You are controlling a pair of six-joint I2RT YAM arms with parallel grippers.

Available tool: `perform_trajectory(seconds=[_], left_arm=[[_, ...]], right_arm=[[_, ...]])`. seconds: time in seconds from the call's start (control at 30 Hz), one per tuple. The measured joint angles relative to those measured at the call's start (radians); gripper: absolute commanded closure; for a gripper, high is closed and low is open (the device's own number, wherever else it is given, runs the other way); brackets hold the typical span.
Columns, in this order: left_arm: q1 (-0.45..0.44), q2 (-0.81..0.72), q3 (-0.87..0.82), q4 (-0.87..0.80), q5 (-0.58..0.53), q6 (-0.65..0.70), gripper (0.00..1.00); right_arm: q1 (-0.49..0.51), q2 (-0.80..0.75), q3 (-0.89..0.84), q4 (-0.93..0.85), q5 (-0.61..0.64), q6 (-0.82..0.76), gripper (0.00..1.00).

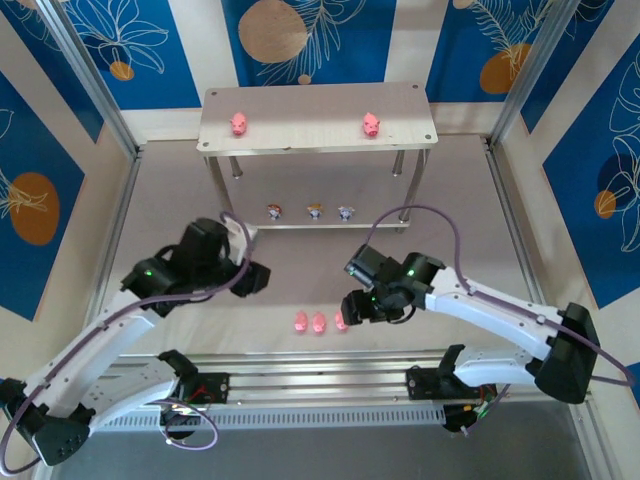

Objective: Place and organize the plastic toys onto the shelf

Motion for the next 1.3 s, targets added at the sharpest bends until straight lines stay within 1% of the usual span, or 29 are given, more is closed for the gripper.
perform_trajectory(seconds=[0.1,0.27,0.43,0.83,0.97,1.07,1.17,1.3], left_arm=[[-0.008,-0.001,-0.081,0.013,-0.002,-0.052,0.56],[-0.008,0.0,-0.084,0.048,-0.008,-0.077,0.56],[-0.008,0.016,-0.083,0.074,-0.008,-0.078,0.56],[-0.008,0.017,-0.083,0.082,-0.016,-0.077,0.56],[-0.008,0.017,-0.083,0.082,-0.019,-0.077,0.56],[-0.008,0.017,-0.083,0.082,-0.023,-0.077,0.56],[-0.008,0.017,-0.083,0.082,-0.031,-0.076,0.56],[-0.008,0.016,-0.083,0.082,-0.039,-0.076,0.56]], right_arm=[[0.013,0.068,-0.02,0.054,-0.003,0.025,0.42],[0.012,0.167,-0.023,0.14,-0.018,0.028,0.42],[0.012,0.266,-0.023,0.172,-0.019,0.024,0.42],[0.002,0.374,0.024,0.193,-0.019,-0.008,0.46],[0.0,0.408,0.027,0.194,-0.019,-0.018,0.49],[-0.001,0.421,0.03,0.193,-0.019,-0.025,0.56],[-0.001,0.426,0.036,0.193,-0.019,-0.032,0.66],[-0.003,0.427,0.042,0.195,-0.019,-0.04,0.9]])
